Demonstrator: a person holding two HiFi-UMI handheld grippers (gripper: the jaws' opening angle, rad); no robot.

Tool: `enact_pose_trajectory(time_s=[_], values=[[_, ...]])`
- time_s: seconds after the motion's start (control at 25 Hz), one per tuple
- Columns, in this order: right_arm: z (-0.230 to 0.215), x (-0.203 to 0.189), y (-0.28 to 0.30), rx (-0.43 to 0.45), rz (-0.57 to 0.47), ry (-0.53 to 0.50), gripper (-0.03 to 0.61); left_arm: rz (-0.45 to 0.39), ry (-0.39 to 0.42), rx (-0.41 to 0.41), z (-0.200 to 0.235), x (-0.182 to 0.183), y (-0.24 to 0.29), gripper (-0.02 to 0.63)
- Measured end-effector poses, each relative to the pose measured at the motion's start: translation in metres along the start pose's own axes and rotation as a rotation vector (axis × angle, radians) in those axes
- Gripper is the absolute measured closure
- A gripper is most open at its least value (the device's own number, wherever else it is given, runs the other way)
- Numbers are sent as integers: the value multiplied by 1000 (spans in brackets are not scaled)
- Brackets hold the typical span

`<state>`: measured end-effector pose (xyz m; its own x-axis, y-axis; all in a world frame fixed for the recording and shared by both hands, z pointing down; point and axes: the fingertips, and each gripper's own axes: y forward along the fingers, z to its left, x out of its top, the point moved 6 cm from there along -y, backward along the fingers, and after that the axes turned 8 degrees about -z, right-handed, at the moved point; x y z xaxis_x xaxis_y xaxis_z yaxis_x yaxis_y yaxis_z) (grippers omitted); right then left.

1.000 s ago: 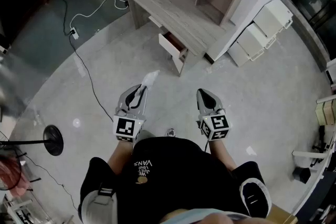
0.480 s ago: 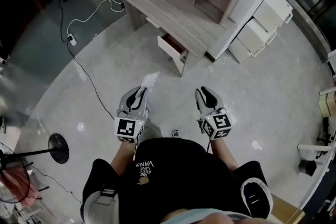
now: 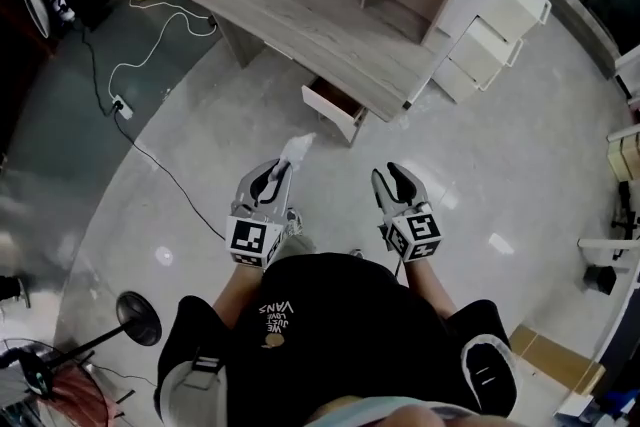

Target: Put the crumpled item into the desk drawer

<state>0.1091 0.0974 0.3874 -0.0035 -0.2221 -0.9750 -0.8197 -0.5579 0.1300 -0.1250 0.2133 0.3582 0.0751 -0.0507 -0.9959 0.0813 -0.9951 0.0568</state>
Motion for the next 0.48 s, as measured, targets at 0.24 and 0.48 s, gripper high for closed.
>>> enact_pose_trajectory(time_s=[0.24, 0.48], values=[[12, -18, 45, -130, 45, 22, 428, 32, 3, -114, 63, -14, 30, 518], [21, -30, 74, -260, 71, 38, 410, 36, 34, -228, 110, -20, 55, 518]])
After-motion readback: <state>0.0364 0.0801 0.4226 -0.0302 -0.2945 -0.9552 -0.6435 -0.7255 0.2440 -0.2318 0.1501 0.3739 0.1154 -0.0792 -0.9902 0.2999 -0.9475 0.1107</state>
